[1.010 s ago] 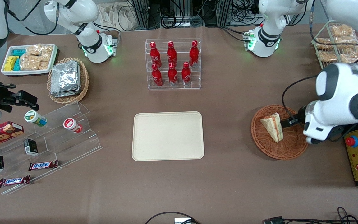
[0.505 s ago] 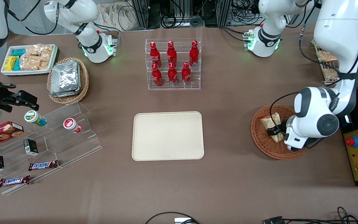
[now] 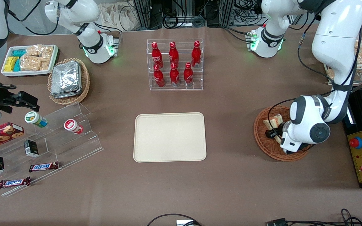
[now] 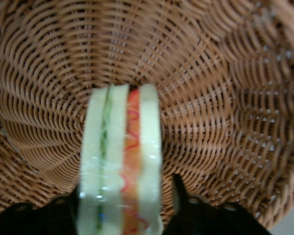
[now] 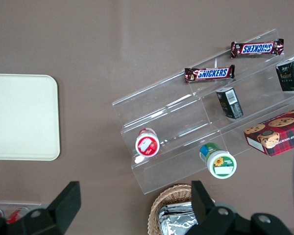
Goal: Place sandwich from basket to tray
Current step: 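Lower the left gripper and grasp the wrapped sandwich in the basket, then lift the sandwich and carry it with the left gripper to the beige tray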
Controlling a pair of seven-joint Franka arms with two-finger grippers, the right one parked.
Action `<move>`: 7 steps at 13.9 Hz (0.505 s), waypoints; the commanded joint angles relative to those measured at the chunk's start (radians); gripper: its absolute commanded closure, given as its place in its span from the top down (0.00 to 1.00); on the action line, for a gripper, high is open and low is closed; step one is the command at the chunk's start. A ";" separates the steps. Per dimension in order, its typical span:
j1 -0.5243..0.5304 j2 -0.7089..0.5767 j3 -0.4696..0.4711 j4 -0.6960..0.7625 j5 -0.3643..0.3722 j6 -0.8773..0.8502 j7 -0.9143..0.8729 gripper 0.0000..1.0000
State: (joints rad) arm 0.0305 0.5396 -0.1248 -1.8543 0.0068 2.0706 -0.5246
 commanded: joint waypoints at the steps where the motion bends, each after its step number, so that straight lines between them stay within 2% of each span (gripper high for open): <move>1: -0.003 -0.062 -0.004 0.000 -0.008 -0.023 0.003 0.00; 4: -0.004 -0.136 -0.041 0.030 -0.004 -0.084 0.050 0.00; 7: -0.006 -0.135 -0.128 0.163 -0.002 -0.182 0.074 0.00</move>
State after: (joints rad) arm 0.0282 0.4076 -0.2018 -1.7708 0.0068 1.9506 -0.4669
